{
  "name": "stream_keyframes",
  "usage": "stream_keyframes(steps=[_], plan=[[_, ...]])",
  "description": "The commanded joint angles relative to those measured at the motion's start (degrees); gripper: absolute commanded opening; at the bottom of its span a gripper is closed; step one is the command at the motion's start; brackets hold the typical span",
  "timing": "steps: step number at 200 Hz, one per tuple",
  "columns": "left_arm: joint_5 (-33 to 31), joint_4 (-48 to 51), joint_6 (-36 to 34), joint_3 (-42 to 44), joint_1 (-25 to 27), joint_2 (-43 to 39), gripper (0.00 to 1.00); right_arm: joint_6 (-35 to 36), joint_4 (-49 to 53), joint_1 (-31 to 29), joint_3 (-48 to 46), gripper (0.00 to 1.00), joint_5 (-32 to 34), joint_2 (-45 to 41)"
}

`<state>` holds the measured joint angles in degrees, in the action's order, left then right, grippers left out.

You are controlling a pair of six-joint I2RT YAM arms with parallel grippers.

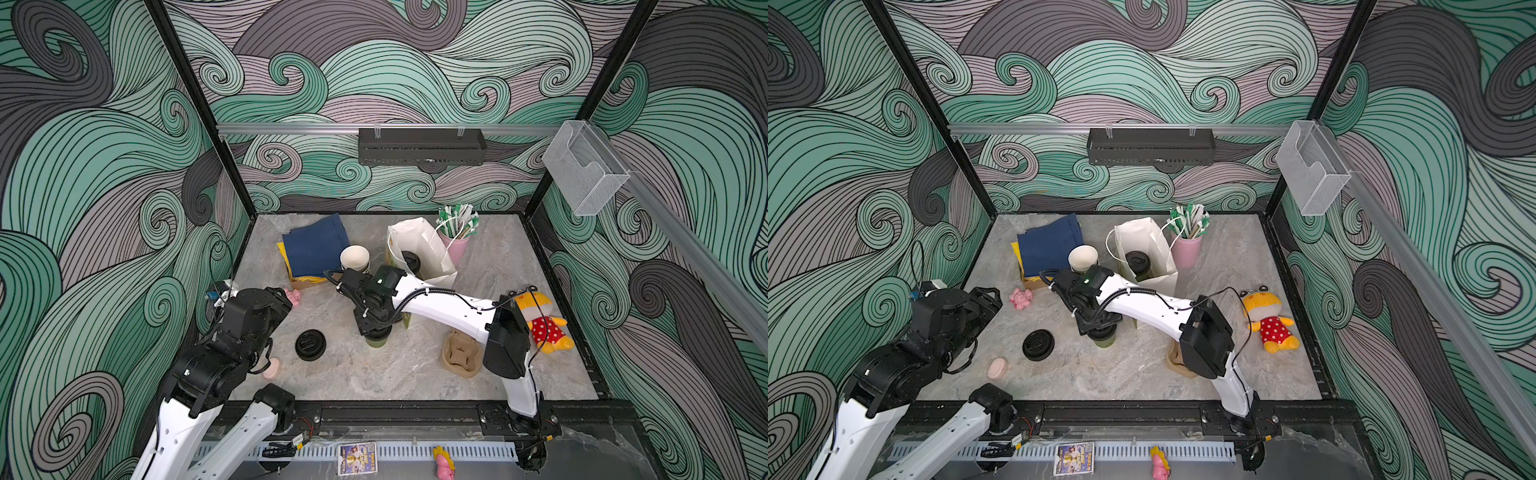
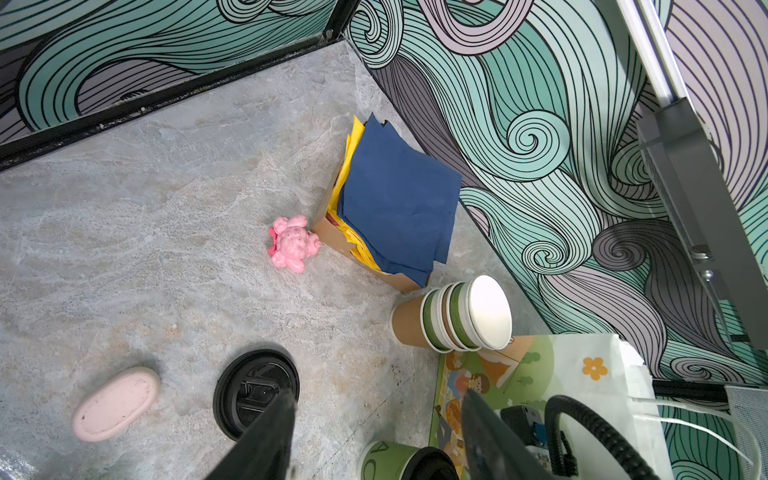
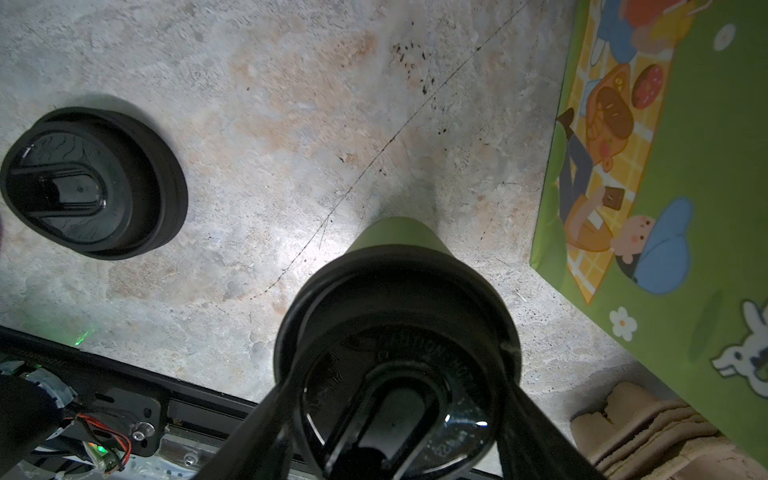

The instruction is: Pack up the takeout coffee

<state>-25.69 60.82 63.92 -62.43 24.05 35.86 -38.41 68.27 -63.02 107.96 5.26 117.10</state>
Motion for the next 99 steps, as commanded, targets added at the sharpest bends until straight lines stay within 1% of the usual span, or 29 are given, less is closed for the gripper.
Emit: stream_keyframes(steps=[1, 24, 49, 70, 87, 99], plan=[[-0.08, -0.97, -1.78, -1.02, -0.35, 0.13, 0.65, 1.14, 3.76, -0.93, -0.69, 0.64, 1.41, -3.63], [3.92, -6.42, -7.22, -1.02, -0.41, 0.51, 0.66, 3.48, 6.01, -2.3, -2.08, 0.64, 1.2, -8.56], [11.89, -15.68, -14.78, 0.09, -0.41, 1.94, 0.69, 6.17, 8.81, -3.06, -4.94, 0.64, 0.49, -15.71], [17.89, -20.99, -17.14, 0.68, -0.41, 3.79, 0.71, 8.87, 11.4, -3.07, -6.04, 0.64, -0.79, -21.58], [23.23, -27.25, -17.34, 1.81, -0.37, 4.92, 0.71, 11.42, 13.0, -3.07, -6.79, 0.66, -2.16, -25.97], [28.34, -31.56, -17.47, 1.76, -0.34, 6.49, 0.71, 12.79, 13.54, -3.02, -8.16, 0.67, -2.41, -29.31]])
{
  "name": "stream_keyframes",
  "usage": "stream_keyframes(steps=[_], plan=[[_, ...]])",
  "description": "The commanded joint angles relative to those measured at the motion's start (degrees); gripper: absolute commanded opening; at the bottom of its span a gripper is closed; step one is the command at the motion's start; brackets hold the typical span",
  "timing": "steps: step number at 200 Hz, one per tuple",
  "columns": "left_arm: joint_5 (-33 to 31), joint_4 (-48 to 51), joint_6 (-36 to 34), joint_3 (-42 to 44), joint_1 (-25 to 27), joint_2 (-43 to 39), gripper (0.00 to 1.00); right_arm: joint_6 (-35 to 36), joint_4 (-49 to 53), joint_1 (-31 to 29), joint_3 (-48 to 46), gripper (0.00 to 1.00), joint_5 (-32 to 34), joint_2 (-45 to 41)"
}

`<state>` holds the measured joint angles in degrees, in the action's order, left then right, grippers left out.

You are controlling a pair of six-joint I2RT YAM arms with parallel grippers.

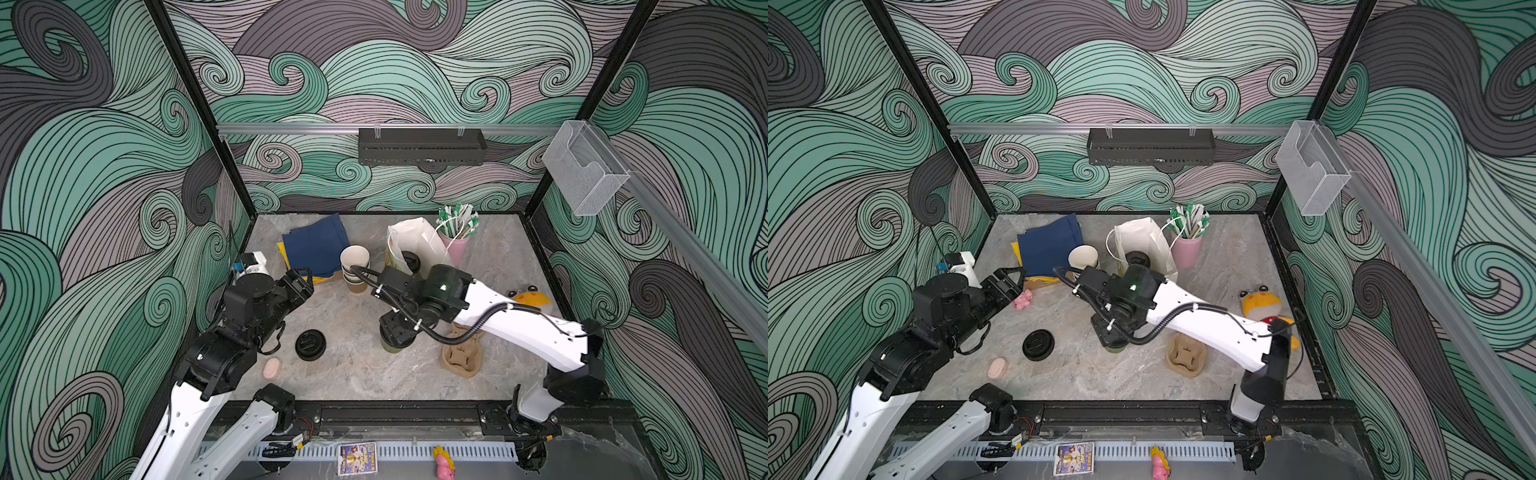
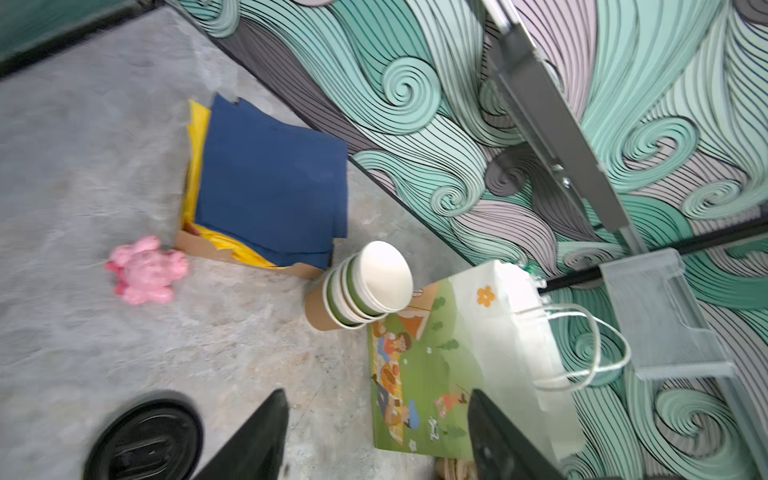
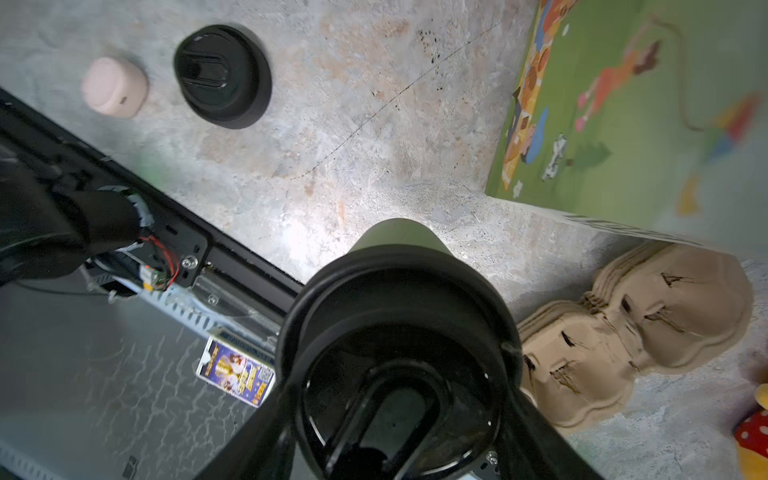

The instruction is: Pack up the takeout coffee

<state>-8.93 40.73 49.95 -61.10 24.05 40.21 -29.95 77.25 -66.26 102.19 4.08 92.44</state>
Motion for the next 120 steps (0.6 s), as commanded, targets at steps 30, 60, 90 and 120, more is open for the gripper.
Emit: stream_keyframes(steps=[30, 60, 90, 120], plan=[[24.6, -16.35, -4.03, -3.37, -0.32, 8.96, 0.7, 6.8, 5.7, 1.8, -5.86, 0.67, -2.15, -13.12], [32.18, -18.3, -4.76, -8.12, 0.76, 14.22, 0.69, 7.07, 9.76, 4.58, -4.1, 0.67, -2.6, -18.63], [32.18, -19.79, -4.72, -10.24, 3.12, 16.85, 0.71, 6.33, 14.44, 7.78, 2.05, 0.65, -1.62, -19.55], [26.76, -19.09, -2.6, -11.68, 6.69, 19.62, 0.71, 6.53, 18.92, 11.43, 12.56, 0.64, -0.48, -15.67]])
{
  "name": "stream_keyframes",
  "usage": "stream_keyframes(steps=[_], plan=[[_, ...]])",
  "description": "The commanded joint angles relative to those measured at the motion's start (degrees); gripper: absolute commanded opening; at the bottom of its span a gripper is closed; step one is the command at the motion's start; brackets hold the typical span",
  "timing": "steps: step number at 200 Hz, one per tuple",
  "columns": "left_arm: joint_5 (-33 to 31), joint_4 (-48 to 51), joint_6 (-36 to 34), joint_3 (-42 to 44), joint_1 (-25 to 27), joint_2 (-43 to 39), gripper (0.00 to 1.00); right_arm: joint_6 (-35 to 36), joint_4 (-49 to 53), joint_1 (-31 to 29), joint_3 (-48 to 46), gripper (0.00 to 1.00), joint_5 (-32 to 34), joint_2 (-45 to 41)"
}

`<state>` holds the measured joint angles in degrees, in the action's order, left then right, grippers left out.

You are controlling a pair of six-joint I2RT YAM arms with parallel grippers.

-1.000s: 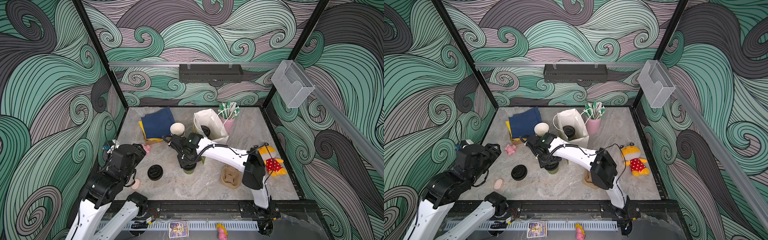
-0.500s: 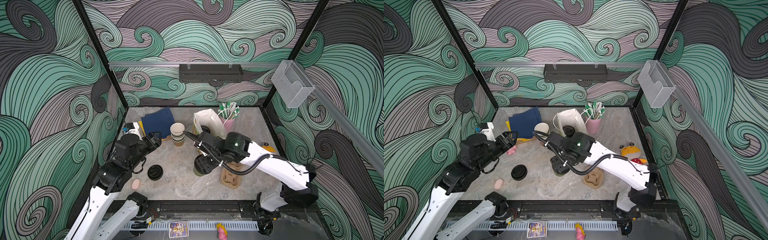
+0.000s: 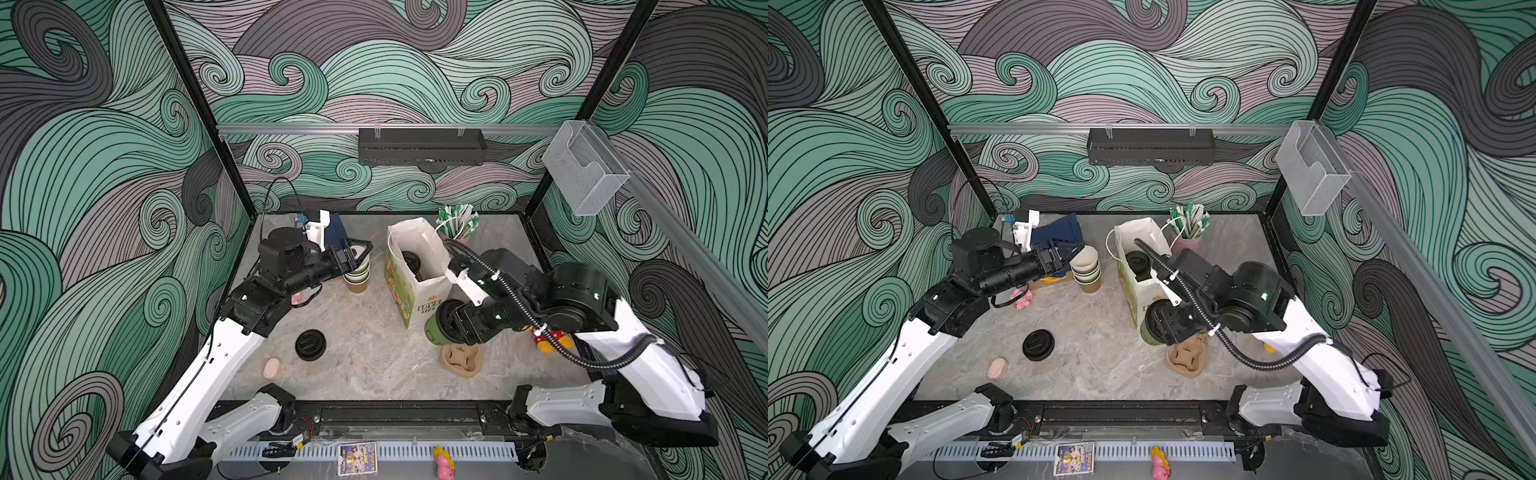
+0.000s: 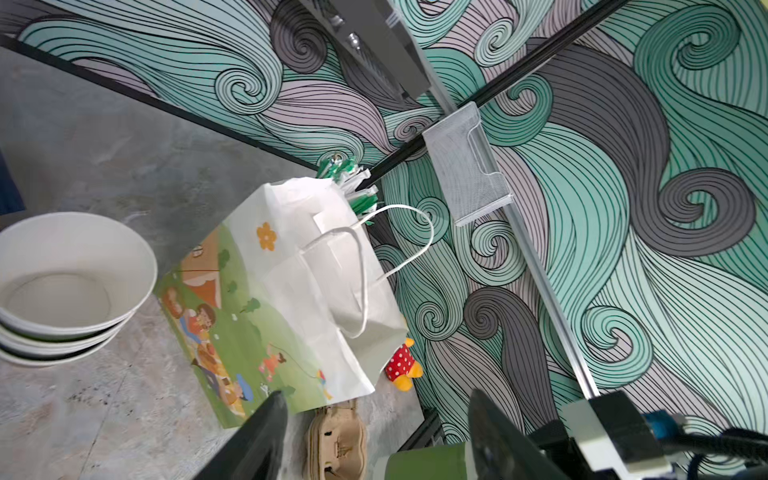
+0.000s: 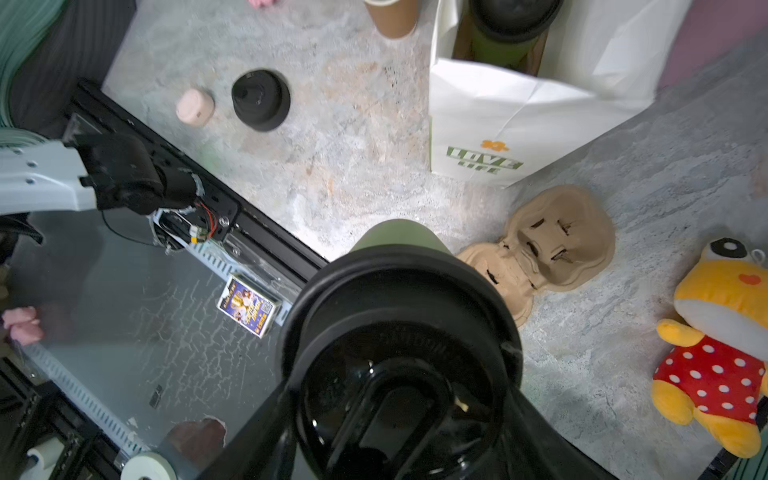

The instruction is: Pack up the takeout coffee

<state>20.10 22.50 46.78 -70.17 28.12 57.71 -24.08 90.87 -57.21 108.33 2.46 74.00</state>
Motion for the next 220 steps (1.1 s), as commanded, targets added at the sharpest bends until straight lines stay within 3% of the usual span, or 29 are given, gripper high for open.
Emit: stream_keyframes(steps=[1, 50, 111, 149, 178, 220], plan=[[-2.48, -0.65, 0.67, -2.74, 2.77, 2.17, 0.71, 0.67, 5.51, 2.46, 6.88, 0.64, 1.14, 2.98], [-10.74, 3.41, 3.03, -7.89, 7.82, 10.73, 0.69, 2.41, 12.3, 9.08, 28.11, 0.62, 2.25, 14.7], [-10.89, -0.61, 2.43, -9.18, 7.83, 16.33, 0.57, 2.29, 12.16, 15.61, 39.25, 0.61, 6.24, 24.69], [-8.72, -1.1, 3.52, -9.17, 7.83, 17.63, 0.32, 3.63, 12.22, 18.39, 36.33, 0.59, 9.04, 28.24], [-8.68, 0.59, 2.7, -9.52, 8.27, 17.18, 0.13, 5.26, 12.21, 18.8, 35.14, 0.59, 6.78, 31.64], [-8.76, 1.06, 6.09, -6.67, 8.92, 14.27, 0.01, 6.91, 12.18, 19.05, 34.21, 0.59, 3.3, 35.9]])
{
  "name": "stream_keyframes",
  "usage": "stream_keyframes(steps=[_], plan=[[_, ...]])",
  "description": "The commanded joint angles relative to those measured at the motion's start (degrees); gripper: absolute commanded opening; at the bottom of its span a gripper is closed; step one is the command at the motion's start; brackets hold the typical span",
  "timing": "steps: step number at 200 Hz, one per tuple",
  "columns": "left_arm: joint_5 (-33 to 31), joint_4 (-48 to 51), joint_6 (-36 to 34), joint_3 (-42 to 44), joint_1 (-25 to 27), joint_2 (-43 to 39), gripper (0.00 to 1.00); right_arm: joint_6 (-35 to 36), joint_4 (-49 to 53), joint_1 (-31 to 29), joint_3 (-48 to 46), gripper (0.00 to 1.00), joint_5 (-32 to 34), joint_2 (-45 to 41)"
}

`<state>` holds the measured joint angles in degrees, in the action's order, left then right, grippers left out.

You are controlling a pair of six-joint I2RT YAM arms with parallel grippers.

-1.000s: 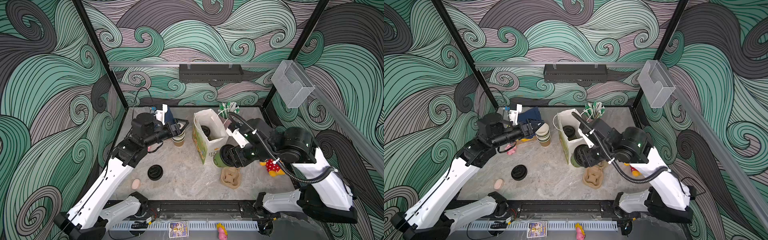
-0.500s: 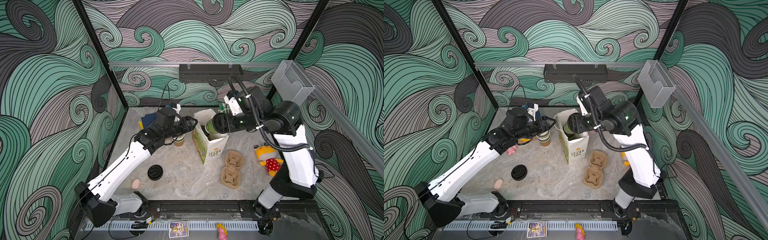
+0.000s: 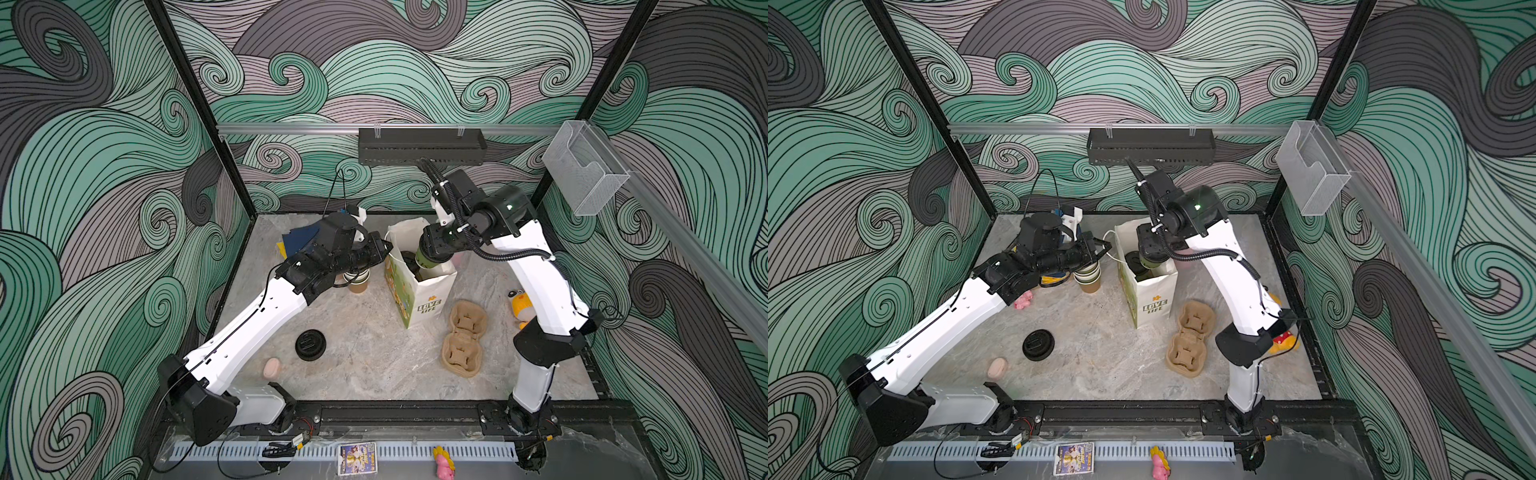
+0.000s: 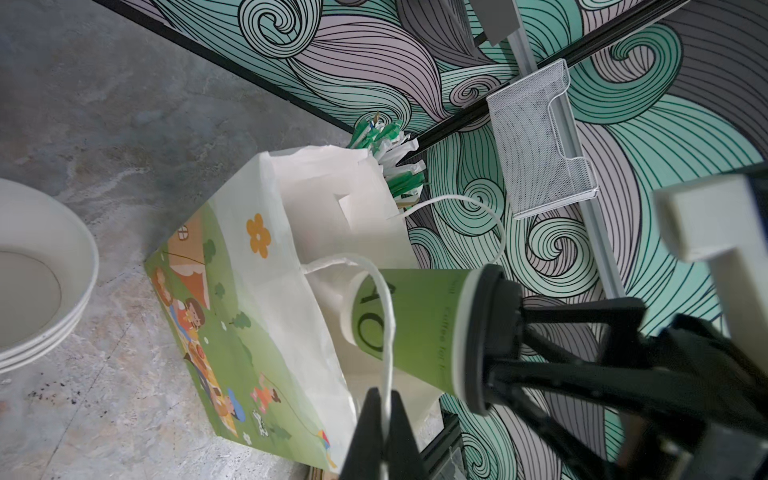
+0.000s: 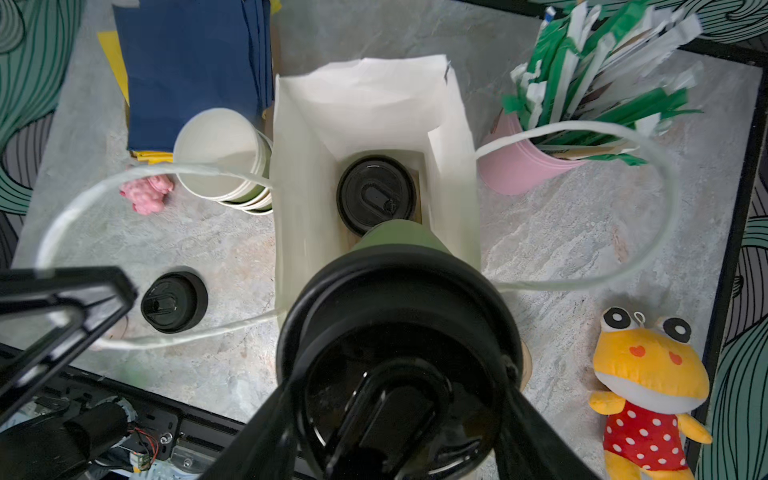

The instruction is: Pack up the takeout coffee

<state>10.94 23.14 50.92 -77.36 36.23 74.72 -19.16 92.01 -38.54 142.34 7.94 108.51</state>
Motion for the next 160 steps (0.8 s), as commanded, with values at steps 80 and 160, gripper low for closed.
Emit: stream_keyframes(steps=[80, 160], plan=[[-2.11, -0.19, 6.37, 3.66, 3.65, -6.63, 0.0, 5.44, 11.13, 0.42, -3.54, 0.59, -5.37, 5.57], [-7.22, 1.94, 7.05, 6.31, 4.04, -9.39, 0.24, 8.25, 9.63, -1.57, -5.98, 0.58, -7.52, 8.34]])
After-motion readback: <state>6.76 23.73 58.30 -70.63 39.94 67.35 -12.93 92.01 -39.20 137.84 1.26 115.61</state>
